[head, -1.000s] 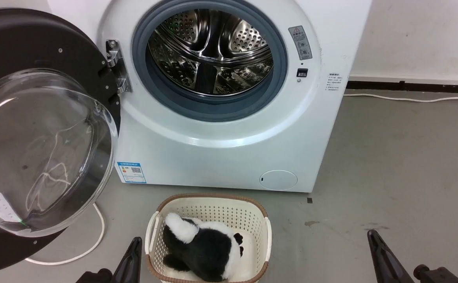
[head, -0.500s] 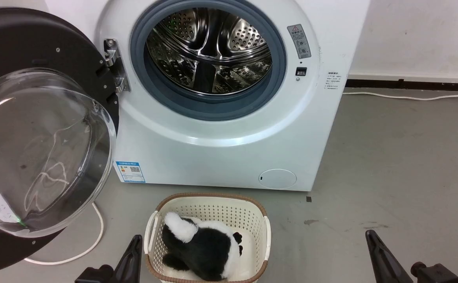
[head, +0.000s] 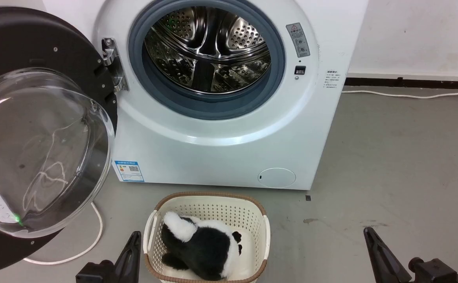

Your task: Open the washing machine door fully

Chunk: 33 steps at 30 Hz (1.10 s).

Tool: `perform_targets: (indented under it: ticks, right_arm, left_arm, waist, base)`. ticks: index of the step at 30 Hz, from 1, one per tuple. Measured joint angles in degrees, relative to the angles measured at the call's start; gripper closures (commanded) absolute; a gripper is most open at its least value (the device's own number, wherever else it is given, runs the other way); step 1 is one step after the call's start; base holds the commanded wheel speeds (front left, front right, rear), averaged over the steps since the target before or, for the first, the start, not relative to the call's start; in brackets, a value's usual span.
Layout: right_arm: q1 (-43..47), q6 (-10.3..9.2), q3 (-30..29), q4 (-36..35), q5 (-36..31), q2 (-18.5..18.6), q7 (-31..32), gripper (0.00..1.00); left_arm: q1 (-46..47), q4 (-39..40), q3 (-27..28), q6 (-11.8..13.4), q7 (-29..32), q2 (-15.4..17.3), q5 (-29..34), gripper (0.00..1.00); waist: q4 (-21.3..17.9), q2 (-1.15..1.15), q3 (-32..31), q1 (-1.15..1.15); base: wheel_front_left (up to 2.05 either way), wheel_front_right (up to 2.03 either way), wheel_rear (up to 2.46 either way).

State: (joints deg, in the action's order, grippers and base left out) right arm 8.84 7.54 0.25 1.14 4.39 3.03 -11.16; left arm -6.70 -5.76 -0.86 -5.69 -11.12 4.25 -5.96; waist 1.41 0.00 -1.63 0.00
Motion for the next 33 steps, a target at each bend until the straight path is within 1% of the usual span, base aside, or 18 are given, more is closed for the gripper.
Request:
perform_targets:
  ticks: [33]
  right_arm:
    - [-2.75,0.0,-0.02,-0.21,-1.41,0.0,3.83,1.0]
  left_arm:
    - [2.14,1.82,0.12,1.83,3.81,-0.27,1.85,1.0]
  waist:
    - [-0.49,0.0,0.57,0.0]
  base:
    - [0.0,0.0,0.0]
